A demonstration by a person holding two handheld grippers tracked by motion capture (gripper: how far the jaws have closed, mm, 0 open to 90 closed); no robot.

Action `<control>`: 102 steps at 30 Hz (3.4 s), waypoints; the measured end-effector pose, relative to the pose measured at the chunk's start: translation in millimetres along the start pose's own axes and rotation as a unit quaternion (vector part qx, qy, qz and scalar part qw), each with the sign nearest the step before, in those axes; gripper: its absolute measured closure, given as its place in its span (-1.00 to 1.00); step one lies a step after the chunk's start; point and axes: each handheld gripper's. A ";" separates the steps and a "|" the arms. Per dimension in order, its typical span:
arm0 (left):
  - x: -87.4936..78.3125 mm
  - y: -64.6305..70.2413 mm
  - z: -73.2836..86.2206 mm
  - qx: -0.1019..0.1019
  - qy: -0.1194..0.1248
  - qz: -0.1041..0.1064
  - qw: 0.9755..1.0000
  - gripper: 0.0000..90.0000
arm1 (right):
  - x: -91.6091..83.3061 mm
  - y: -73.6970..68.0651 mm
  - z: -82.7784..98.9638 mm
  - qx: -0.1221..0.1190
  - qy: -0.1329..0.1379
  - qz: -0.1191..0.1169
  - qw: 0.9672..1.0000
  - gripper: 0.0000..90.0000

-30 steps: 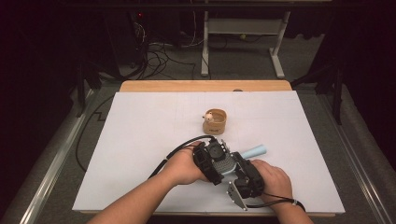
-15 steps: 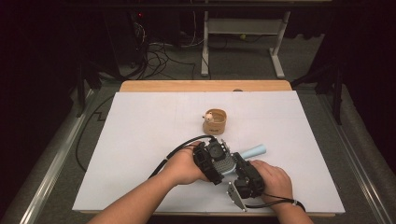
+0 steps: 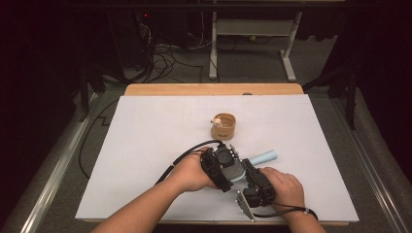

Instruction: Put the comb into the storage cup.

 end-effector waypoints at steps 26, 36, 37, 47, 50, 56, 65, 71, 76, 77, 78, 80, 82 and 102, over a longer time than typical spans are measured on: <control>0.8 -5.8 2.1 -0.017 0.003 0.028 0.999 -0.58 | -1.3 -0.9 -1.4 -0.024 0.004 -0.009 1.000 0.74; -0.5 -7.8 3.1 -0.014 0.013 0.030 0.999 -0.71 | -1.2 -1.0 -1.0 -0.021 -0.001 -0.007 1.000 0.74; -0.7 -8.0 3.3 -0.014 0.012 0.030 0.999 -0.73 | -1.4 -1.1 -1.0 -0.020 -0.002 -0.005 1.000 0.74; -4.6 -12.9 14.5 -0.014 0.022 0.021 0.999 -0.88 | -0.6 -0.5 1.1 -0.014 -0.004 -0.007 1.000 0.74; -6.4 -15.7 20.5 -0.019 0.032 0.022 0.999 -0.90 | -0.8 -1.0 2.2 -0.008 -0.012 -0.010 1.000 0.74; -10.7 -19.9 33.5 -0.021 0.046 0.021 0.998 -0.97 | 0.0 -0.5 5.6 -0.006 -0.021 -0.012 1.000 0.74; -12.1 -23.7 47.7 -0.026 0.055 0.027 0.998 -0.99 | 2.1 -0.4 9.9 -0.010 -0.034 -0.015 0.999 0.74; -11.3 -26.5 56.1 -0.035 0.061 0.029 0.997 -0.99 | 3.1 -1.2 13.0 -0.011 -0.044 -0.018 0.999 0.74; -9.3 -29.8 65.6 -0.035 0.064 0.020 0.997 -0.99 | 3.4 -0.7 15.1 -0.015 -0.046 -0.019 0.999 0.74; -9.4 -30.7 67.3 -0.036 0.067 0.019 0.997 -0.99 | 3.7 -0.4 15.7 -0.014 -0.048 -0.018 0.999 0.74; -9.4 -32.0 69.8 -0.039 0.070 0.021 0.997 -0.99 | 3.7 -0.5 16.3 -0.012 -0.051 -0.019 0.998 0.74; -9.3 -34.7 75.1 -0.047 0.073 0.018 0.996 -0.99 | 4.2 0.1 18.1 -0.013 -0.052 -0.020 0.998 0.74; -8.5 -38.2 82.0 -0.055 0.079 0.016 0.995 -0.99 | 3.6 -0.6 19.8 -0.006 -0.059 -0.020 0.998 0.74; 5.6 -58.8 132.6 -0.105 0.080 0.011 0.991 -0.99 | 2.0 -0.3 22.3 -0.008 -0.060 -0.019 0.998 0.74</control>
Point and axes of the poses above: each handheld gripper's, and its own axes: x roughly forward along the jaws, z roughly out of its underside, y roughly to its right, and after that the axes turned 3 degrees about z, right-handed
